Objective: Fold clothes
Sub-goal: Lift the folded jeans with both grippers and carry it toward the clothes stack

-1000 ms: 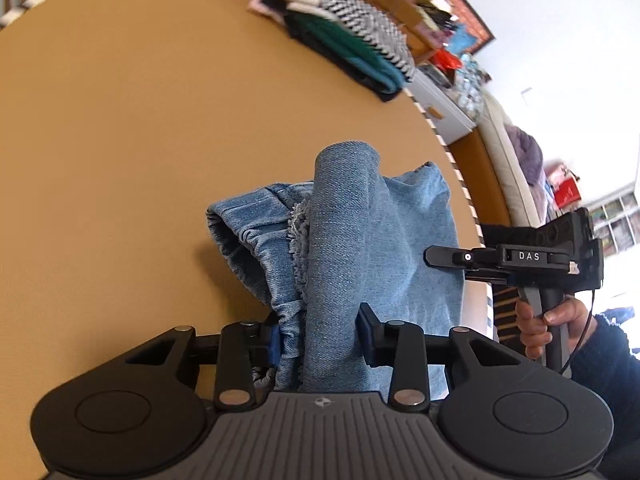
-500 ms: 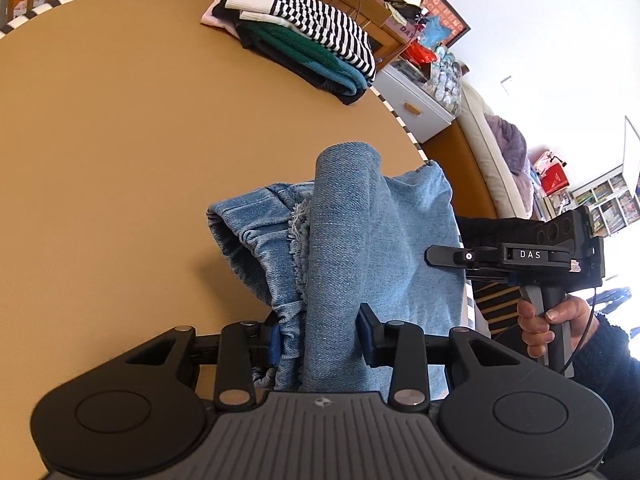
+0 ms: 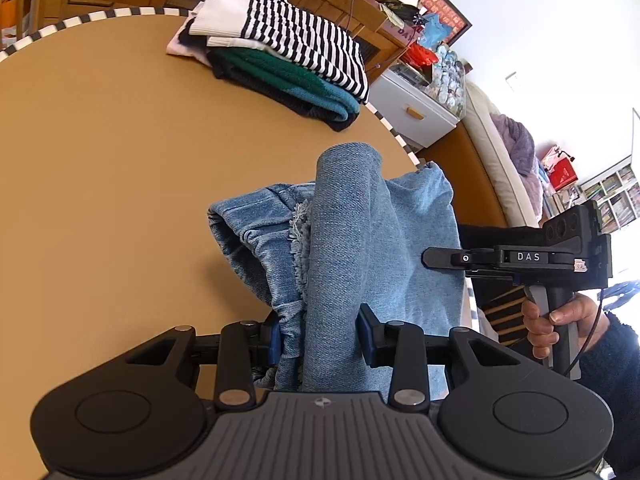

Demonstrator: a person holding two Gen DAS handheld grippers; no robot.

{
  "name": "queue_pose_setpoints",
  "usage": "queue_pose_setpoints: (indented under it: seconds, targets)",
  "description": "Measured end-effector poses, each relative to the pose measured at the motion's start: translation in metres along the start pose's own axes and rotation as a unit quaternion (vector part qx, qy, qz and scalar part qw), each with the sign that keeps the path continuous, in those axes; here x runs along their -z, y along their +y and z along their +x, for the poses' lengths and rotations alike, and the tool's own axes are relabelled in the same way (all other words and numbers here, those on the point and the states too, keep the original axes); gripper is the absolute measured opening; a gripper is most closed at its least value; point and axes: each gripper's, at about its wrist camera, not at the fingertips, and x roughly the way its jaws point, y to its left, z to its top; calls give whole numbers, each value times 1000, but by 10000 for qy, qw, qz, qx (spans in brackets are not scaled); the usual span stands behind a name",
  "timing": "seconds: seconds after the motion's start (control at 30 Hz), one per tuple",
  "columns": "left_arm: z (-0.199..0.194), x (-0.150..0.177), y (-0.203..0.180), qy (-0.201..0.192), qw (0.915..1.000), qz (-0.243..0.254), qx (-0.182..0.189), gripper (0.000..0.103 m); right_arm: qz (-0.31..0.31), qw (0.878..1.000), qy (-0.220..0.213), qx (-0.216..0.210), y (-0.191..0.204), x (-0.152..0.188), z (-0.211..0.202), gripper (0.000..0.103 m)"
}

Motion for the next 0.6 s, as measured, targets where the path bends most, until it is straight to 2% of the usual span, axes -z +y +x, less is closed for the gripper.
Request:
queue_pose_setpoints:
  seconds: [0.3,0.6]
  targets:
    - [18,-48,-1,-155,9998,-56,119,38,-275,9995,25,181,13,-49,-4,22]
    - [21,-72,-3,-153,9998,-17,132,38,-251,9994,25,241,17,-73,-4,23]
